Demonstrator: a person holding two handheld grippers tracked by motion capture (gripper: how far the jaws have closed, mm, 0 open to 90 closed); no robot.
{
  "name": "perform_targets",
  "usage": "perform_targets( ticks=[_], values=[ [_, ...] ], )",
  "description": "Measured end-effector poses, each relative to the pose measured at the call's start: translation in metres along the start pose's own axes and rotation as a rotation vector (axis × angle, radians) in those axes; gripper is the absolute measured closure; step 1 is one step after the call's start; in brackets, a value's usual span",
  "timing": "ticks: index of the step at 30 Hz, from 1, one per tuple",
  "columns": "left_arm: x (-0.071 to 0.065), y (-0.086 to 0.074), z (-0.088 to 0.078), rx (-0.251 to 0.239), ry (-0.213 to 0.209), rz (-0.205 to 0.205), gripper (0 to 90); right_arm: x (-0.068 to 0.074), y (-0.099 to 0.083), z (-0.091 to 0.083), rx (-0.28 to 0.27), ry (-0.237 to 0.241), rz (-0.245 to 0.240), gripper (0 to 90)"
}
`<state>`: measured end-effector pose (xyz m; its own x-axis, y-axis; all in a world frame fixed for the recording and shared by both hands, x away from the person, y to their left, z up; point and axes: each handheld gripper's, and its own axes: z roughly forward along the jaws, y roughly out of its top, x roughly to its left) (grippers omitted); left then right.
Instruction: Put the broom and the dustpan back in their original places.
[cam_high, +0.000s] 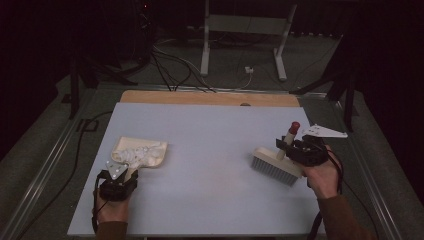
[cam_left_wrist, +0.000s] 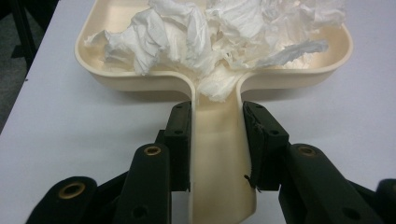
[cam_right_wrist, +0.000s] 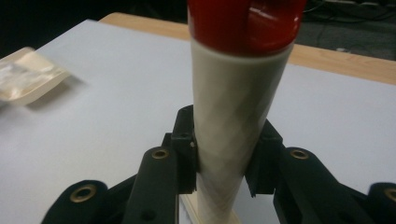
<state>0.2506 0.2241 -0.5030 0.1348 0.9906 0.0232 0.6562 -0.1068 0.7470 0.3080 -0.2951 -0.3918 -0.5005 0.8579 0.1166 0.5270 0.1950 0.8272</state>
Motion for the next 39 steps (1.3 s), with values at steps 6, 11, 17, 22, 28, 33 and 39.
perform_targets(
  ticks=[6, 11, 17, 22, 28, 33, 39],
  values=[
    [-0.001, -0.001, 0.002, 0.006, 0.0, 0.0, 66.4, -0.001, -0.002, -0.01, 0.03, 0.078, -0.038, 69.6],
    [-0.002, -0.002, 0.002, 0.008, 0.003, 0.0, 66.4, -0.002, -0.005, -0.014, 0.08, 0.142, -0.095, 69.6],
    [-0.002, -0.002, 0.003, 0.011, 0.005, -0.001, 66.4, -0.011, -0.007, -0.019, 0.135, 0.209, -0.094, 69.7],
    [-0.002, -0.002, 0.004, 0.015, 0.007, -0.003, 66.4, -0.023, -0.008, -0.018, 0.176, 0.298, -0.063, 69.6],
    [-0.003, -0.002, 0.005, 0.016, 0.007, -0.001, 66.4, -0.039, -0.009, 0.003, 0.206, 0.26, -0.01, 69.0],
    [-0.004, -0.003, 0.006, 0.018, 0.008, -0.001, 66.4, -0.039, -0.009, 0.026, 0.215, 0.13, -0.015, 64.8],
    [-0.006, -0.003, 0.006, 0.019, 0.014, 0.0, 66.4, -0.034, -0.011, 0.054, 0.245, 0.018, -0.073, 60.9]
  ],
)
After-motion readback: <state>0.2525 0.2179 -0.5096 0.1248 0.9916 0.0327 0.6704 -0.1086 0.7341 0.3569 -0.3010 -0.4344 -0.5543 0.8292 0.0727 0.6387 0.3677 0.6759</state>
